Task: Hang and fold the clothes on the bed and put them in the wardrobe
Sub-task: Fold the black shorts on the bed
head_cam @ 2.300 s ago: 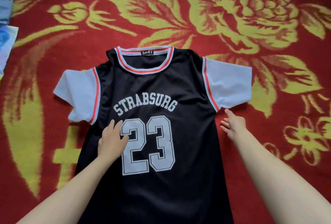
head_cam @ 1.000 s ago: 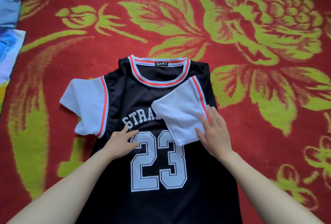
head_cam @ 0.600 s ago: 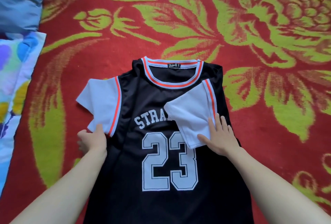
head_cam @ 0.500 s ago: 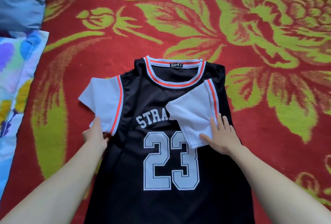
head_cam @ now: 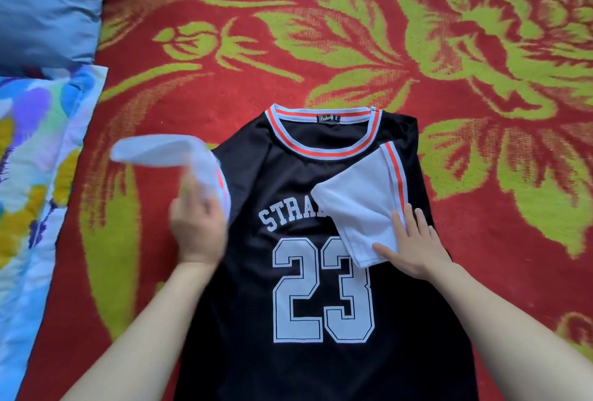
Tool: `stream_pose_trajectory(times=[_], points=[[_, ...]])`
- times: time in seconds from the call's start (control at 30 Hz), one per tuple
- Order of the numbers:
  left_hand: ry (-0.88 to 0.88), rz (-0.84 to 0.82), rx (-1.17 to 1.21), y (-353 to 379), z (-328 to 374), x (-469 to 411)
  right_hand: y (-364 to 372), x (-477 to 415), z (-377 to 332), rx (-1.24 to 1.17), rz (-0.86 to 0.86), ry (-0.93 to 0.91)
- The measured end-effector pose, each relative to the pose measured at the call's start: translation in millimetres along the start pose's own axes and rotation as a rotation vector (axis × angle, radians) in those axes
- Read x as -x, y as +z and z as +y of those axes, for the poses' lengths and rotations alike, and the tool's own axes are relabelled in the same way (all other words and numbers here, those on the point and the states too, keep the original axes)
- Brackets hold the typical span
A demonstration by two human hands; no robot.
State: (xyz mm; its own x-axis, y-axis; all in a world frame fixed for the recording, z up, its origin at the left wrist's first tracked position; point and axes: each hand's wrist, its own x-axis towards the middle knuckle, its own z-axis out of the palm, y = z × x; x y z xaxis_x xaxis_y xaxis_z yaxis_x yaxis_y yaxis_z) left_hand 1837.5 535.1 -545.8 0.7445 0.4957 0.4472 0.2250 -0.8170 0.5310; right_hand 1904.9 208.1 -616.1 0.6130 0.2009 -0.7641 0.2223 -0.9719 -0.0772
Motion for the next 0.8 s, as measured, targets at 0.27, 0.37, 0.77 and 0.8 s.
stream_pose_trajectory(times=[0.27,0.37,0.77,0.8], points=[[0.151,-0.907,-0.305,31.6,10.8,75.8,-1.3,1.3,1.8,-0.011,0.006,-0.009],[-0.180,-0.924,-0.460,34.8,-5.5,72.4,-0.4,0.1,1.8,-0.016,0.009,-0.018],[-0.834,-0.775,-0.407,28.6,-38.8,48.7,-46.0,-10.3,0.1,0.021,0.399,-0.025],[-0.833,-0.754,-0.452,28.8,-41.3,43.3,-57.7,-16.7,0.3,-0.016,0.494,-0.010]])
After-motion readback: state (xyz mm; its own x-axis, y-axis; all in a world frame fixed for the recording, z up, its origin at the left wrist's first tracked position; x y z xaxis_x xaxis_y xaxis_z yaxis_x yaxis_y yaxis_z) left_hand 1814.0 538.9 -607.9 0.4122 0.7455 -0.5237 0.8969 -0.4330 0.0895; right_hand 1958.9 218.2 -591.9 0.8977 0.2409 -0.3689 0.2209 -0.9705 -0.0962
